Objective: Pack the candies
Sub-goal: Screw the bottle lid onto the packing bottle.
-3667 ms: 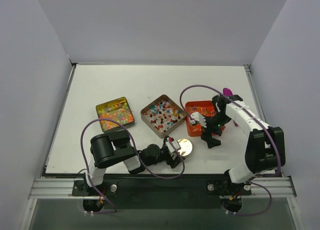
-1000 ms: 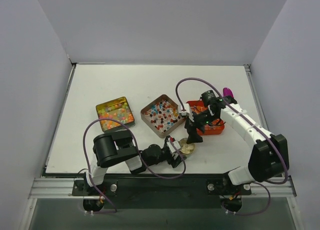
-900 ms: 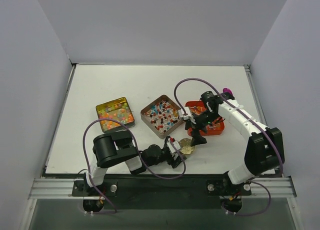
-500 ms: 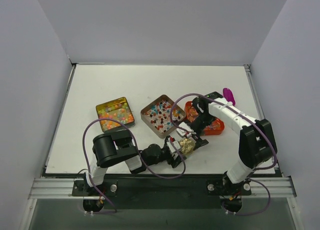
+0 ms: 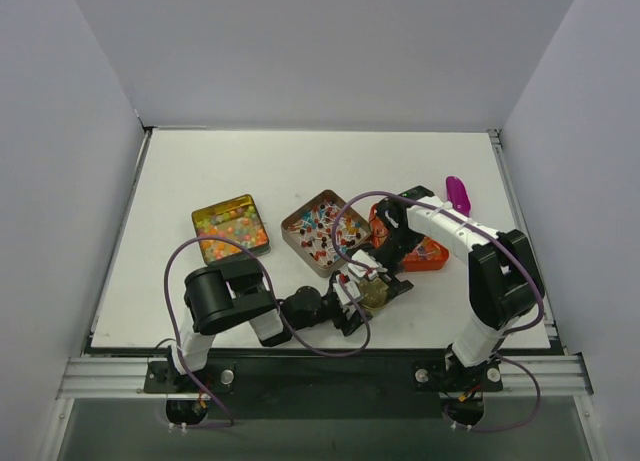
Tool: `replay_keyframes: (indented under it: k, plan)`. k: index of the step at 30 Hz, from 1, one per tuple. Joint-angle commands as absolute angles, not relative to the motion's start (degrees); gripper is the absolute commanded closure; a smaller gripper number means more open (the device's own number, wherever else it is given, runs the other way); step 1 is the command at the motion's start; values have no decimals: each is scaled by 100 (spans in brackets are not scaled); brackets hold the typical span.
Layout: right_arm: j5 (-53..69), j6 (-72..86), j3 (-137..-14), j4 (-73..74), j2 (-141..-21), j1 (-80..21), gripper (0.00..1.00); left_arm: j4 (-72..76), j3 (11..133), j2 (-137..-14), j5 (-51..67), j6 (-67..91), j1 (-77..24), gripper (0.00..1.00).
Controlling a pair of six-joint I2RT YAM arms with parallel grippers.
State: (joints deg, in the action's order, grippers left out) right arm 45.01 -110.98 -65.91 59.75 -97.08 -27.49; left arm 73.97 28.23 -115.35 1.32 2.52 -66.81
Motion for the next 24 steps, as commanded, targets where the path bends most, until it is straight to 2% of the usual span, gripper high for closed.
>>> replay_keyframes:
  k: [1, 15, 24]
  plan:
    - [4386, -11180, -6680, 6029, -9730, -2786, 0, 5388, 2496, -11865, 202, 527, -6557, 100]
    - [4360, -11698, -7040, 7022, -9800, -2698, 0, 5370, 2540, -11918, 316, 633, -6495, 100]
    - [4201, -11251, -6838, 6470, -9791, -2830, 0, 5353, 2549, -11944, 352, 668, -6469, 100]
